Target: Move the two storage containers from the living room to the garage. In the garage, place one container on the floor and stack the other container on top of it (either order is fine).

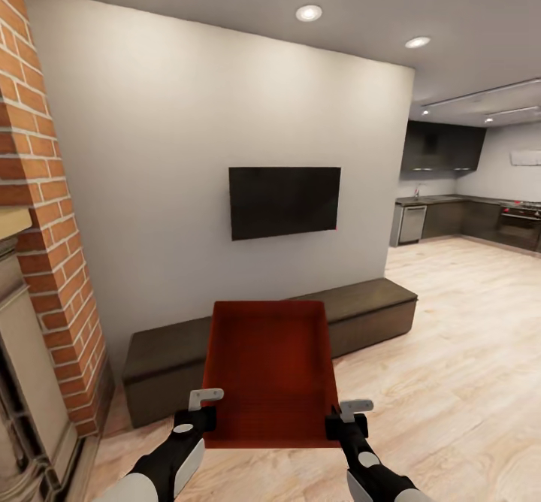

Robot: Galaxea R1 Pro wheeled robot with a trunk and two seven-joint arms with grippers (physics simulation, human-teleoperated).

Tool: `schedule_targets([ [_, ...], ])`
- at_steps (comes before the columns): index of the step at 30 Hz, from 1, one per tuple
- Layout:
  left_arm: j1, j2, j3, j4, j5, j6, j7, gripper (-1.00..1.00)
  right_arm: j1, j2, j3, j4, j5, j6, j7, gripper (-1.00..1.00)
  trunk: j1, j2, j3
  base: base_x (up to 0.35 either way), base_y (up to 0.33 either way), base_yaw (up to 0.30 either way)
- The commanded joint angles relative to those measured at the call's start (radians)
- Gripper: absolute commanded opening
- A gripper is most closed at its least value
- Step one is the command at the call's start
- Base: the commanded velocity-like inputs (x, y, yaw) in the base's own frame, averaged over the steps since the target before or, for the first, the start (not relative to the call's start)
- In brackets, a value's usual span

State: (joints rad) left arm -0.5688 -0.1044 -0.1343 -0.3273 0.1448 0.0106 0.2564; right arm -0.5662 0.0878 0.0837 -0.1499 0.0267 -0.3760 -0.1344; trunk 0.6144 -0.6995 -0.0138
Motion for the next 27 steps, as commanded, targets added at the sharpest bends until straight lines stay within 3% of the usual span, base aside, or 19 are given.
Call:
schedule_targets([
  [1, 0.000, 0.008, 0.004, 0.001, 0.012, 0.002, 0.012, -1.00, -0.001, -0.003, -0.027, -0.002, 0.000, -0.004, -0.012, -1.00, 0.000, -0.001, -0.001, 0.000, 0.000, -0.283],
  [27, 0.000, 0.008, 0.004, 0.001, 0.012, 0.003, 0.012, -1.00, -0.001, -0.003, -0.027, -0.002, 0.001, -0.004, -0.011, -1.00, 0.000, -0.001, 0.020, 0.000, 0.000, -0.283],
])
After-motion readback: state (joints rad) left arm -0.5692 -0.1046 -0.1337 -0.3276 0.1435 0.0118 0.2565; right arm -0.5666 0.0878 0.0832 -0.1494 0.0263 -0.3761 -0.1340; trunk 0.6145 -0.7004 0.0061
